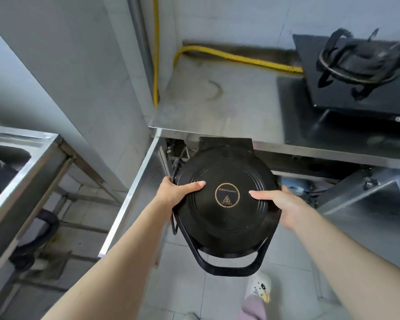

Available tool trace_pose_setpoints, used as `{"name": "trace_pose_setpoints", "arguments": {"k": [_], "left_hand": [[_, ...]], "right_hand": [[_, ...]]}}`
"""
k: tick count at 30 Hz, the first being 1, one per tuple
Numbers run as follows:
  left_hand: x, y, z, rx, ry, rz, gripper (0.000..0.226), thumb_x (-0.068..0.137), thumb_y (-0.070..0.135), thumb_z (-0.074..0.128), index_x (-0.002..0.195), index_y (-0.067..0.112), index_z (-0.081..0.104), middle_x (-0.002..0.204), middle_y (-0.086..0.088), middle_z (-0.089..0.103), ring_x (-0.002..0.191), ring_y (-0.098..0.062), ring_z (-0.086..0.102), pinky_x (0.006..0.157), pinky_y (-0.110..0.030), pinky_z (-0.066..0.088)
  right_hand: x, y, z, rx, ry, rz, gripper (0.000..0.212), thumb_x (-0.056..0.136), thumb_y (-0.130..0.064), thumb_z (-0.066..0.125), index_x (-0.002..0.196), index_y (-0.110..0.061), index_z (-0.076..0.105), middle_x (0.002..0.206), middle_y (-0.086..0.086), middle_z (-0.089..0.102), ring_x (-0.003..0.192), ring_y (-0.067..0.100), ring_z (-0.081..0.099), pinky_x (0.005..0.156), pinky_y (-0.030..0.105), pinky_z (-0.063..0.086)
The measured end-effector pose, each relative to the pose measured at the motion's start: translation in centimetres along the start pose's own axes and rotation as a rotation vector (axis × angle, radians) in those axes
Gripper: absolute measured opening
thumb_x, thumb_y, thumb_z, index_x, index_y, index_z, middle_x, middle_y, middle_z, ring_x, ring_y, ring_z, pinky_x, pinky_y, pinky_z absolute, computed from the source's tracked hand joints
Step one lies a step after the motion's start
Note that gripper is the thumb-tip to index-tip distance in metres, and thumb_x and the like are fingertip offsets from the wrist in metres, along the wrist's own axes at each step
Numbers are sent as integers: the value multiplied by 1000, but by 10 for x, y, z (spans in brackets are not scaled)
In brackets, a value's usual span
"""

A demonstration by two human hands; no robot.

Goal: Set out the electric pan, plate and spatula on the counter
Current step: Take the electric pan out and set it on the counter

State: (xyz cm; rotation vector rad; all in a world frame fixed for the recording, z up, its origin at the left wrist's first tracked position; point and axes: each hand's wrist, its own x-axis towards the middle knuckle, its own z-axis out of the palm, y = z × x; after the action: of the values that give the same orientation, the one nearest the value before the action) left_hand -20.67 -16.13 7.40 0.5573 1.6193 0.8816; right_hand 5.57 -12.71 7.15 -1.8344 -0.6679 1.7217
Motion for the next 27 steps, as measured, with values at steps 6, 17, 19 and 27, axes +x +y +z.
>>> {"name": "trace_pose_setpoints", "arguments": {"k": [6, 17, 19, 27], "left_hand": [[-33, 82, -11, 19, -16, 117, 93, 29, 45, 94, 108, 15, 56, 96, -4, 72, 85, -25, 71, 76, -41, 59], [-19, 236, -17, 36, 17, 286, 95, 44, 44, 92, 122, 13, 50, 116, -9, 64, 95, -29, 67, 84, -47, 56], [-2, 256, -10, 53, 19, 298, 95, 45, 45, 91, 125, 14, 50, 116, -7, 63, 93, -28, 67, 81, -44, 58], [102, 321, 25, 20, 44, 256, 93, 46, 44, 91, 124, 15, 49, 110, -5, 63, 91, -26, 67, 76, -41, 59]], "right_hand": [[-45, -71, 7, 23, -7, -125, 108, 42, -10, 94, 135, -20, 42, 122, 11, 64, 101, 36, 65, 88, 54, 54], [-61, -217, 35, -14, -2, -316, 104, 43, -22, 95, 134, -17, 45, 124, 10, 62, 105, 35, 61, 94, 52, 51], [-46, -238, 38, -9, -6, -309, 99, 42, -23, 95, 130, -17, 49, 116, 10, 65, 98, 34, 65, 83, 48, 56], [49, -330, 46, -7, -13, -305, 98, 51, -23, 93, 136, -16, 45, 127, 11, 60, 107, 36, 60, 88, 47, 53]]}}
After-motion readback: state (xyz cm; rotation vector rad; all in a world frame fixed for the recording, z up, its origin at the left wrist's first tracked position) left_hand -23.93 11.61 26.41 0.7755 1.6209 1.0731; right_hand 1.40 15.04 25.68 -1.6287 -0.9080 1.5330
